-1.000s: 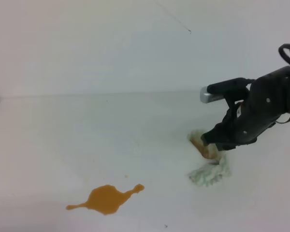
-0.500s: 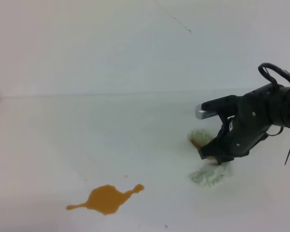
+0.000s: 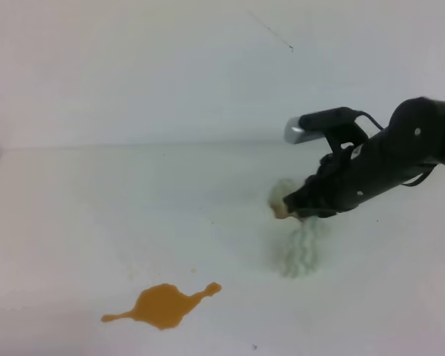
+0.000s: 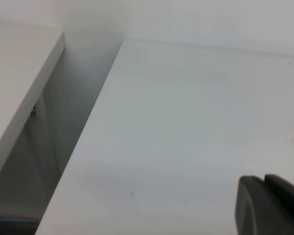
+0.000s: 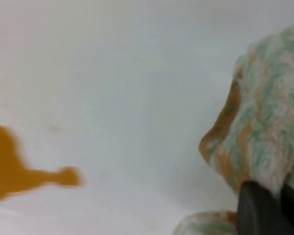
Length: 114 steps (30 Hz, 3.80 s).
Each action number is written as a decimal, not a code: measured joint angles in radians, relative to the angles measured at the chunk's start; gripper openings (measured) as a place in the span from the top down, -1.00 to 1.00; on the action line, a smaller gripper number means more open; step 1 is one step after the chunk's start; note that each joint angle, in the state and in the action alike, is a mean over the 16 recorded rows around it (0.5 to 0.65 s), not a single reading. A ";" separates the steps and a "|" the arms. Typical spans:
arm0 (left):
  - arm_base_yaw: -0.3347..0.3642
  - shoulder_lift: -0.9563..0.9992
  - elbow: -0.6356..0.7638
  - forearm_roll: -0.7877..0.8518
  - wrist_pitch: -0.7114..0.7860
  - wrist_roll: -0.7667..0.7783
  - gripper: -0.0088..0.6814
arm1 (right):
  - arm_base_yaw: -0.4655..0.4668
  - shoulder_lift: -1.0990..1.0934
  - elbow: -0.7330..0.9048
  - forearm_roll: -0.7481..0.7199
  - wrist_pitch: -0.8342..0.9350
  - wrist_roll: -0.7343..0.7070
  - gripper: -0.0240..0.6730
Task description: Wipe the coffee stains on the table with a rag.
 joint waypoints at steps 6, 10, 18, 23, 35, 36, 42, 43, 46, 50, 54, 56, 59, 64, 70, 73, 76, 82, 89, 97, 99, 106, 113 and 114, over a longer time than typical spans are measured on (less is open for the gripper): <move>0.000 0.000 0.000 0.000 0.000 0.000 0.97 | 0.014 -0.011 -0.004 0.313 0.012 -0.264 0.94; 0.000 0.002 -0.002 0.000 0.001 0.000 0.97 | 0.039 0.014 -0.004 0.451 0.003 -0.391 0.93; 0.000 0.002 -0.002 0.000 0.001 0.000 0.97 | 0.134 0.105 -0.004 0.514 -0.115 -0.467 0.92; 0.000 0.002 -0.002 0.000 0.001 0.000 0.97 | 0.192 0.163 -0.004 0.536 -0.189 -0.475 0.92; 0.000 0.000 0.000 0.001 0.000 0.000 0.97 | 0.253 0.242 -0.010 0.684 -0.202 -0.503 0.90; 0.000 0.000 0.000 0.001 0.000 0.000 0.97 | 0.256 0.246 -0.013 0.697 -0.196 -0.507 0.90; 0.000 0.000 0.000 0.001 0.000 0.000 0.97 | 0.282 0.264 -0.046 0.755 -0.159 -0.533 0.89; 0.000 0.000 0.000 0.001 0.000 0.000 0.97 | 0.287 0.267 -0.054 0.762 -0.154 -0.536 0.89; 0.000 0.000 0.000 0.001 0.000 0.000 0.97 | 0.299 0.273 -0.080 0.778 -0.141 -0.542 0.89; 0.000 0.000 0.000 0.000 0.000 0.000 0.97 | 0.313 0.278 -0.119 0.796 -0.124 -0.545 0.89; 0.000 0.000 0.000 0.000 0.000 0.000 0.97 | 0.329 0.279 -0.158 0.814 -0.112 -0.549 0.89; 0.000 0.000 0.000 0.000 0.000 0.000 0.97 | 0.339 0.279 -0.177 0.820 -0.107 -0.550 0.89; 0.000 0.000 0.000 0.000 0.000 0.000 0.97 | 0.357 0.280 -0.206 0.828 -0.100 -0.555 0.89; 0.000 0.000 0.000 0.000 0.000 0.000 0.97 | 0.388 0.291 -0.255 0.839 -0.095 -0.563 0.89; 0.000 0.000 0.000 0.000 0.000 0.000 0.97 | 0.414 0.336 -0.314 0.845 -0.087 -0.569 0.89; 0.000 0.000 0.000 0.000 0.000 0.000 0.97 | 0.418 0.369 -0.340 0.846 -0.077 -0.568 0.89; 0.000 0.000 0.000 0.000 0.000 0.000 0.97 | 0.418 0.402 -0.362 0.834 -0.068 -0.555 0.89; 0.000 0.000 0.000 0.000 0.000 0.000 0.97 | 0.418 0.448 -0.390 0.727 -0.054 -0.470 0.89; 0.000 0.000 0.000 0.000 0.000 0.000 0.97 | 0.409 0.454 -0.398 0.500 -0.044 -0.297 0.89; 0.000 0.000 0.000 0.000 0.000 0.000 0.97 | 0.376 0.430 -0.399 0.286 -0.014 -0.157 0.89; 0.000 0.000 0.000 0.000 0.000 0.000 0.97 | 0.366 0.420 -0.399 0.257 -0.007 -0.146 0.89; 0.000 0.000 0.000 0.001 0.000 0.000 0.97 | 0.337 0.382 -0.395 0.157 0.009 -0.121 0.89; 0.000 0.000 0.000 0.002 0.000 0.000 0.97 | 0.311 0.359 -0.393 0.041 0.022 -0.067 0.89; 0.000 0.000 0.000 0.002 0.000 0.000 0.97 | 0.307 0.358 -0.393 0.026 0.026 -0.058 0.89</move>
